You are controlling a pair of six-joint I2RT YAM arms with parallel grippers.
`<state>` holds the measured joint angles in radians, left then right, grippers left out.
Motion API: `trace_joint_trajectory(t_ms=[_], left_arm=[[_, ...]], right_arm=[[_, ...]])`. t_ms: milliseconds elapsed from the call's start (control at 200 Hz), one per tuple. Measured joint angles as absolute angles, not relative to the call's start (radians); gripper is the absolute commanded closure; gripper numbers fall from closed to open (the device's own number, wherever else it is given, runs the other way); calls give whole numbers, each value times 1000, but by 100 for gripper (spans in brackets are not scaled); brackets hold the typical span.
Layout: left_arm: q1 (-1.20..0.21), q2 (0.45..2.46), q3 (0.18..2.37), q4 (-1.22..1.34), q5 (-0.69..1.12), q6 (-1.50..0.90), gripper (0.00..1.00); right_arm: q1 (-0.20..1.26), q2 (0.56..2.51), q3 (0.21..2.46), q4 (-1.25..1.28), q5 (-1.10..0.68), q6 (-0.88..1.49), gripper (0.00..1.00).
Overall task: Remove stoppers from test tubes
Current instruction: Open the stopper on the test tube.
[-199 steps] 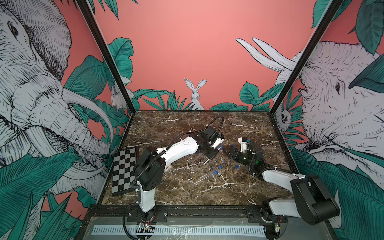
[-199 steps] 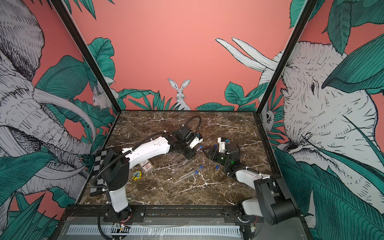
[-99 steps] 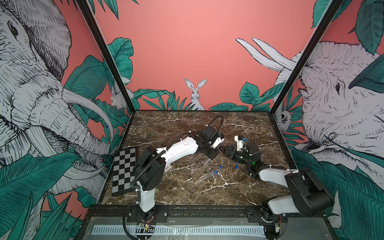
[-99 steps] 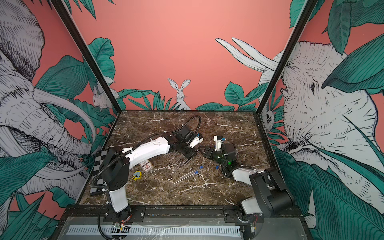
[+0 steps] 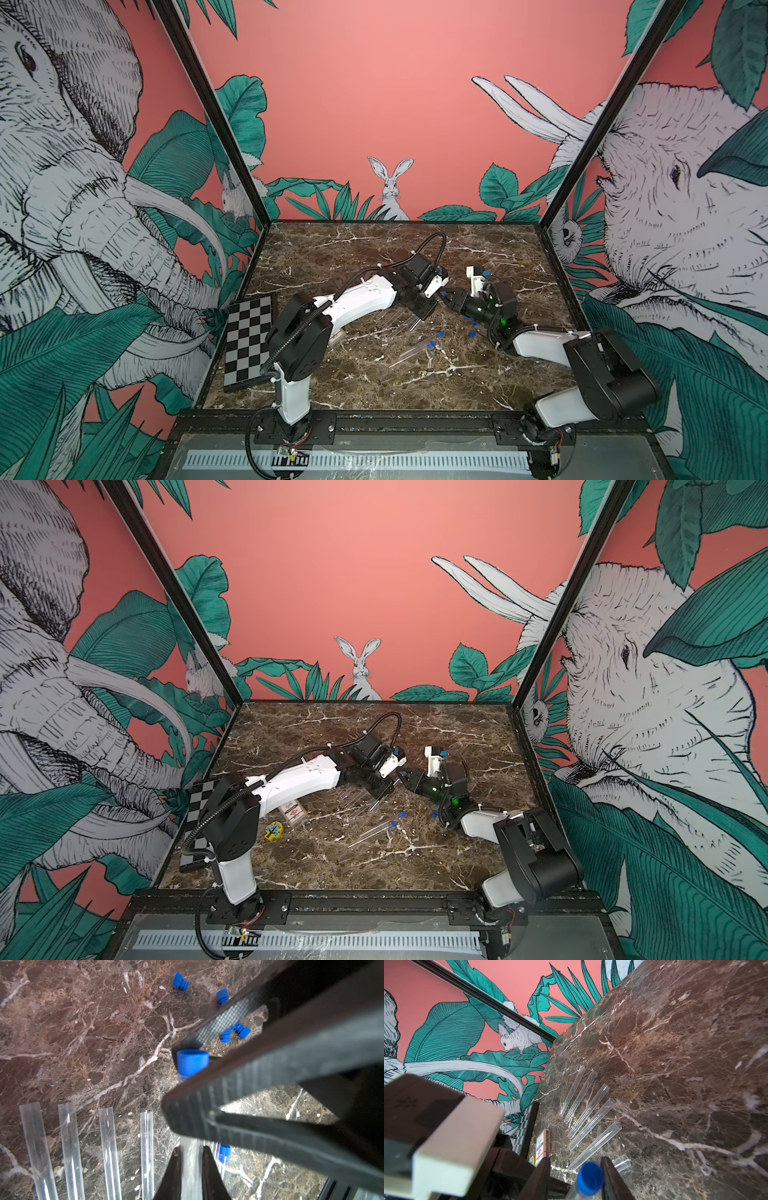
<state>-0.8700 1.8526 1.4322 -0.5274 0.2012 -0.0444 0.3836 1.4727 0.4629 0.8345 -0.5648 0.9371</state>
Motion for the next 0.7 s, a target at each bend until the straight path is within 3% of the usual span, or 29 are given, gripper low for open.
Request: trace_joint_trajectory(t_ms=[700], left_arm=[[-870,1851,1428,-516,206,-46,98]], right_arm=[[384,1497,465,863,-535,958,81]])
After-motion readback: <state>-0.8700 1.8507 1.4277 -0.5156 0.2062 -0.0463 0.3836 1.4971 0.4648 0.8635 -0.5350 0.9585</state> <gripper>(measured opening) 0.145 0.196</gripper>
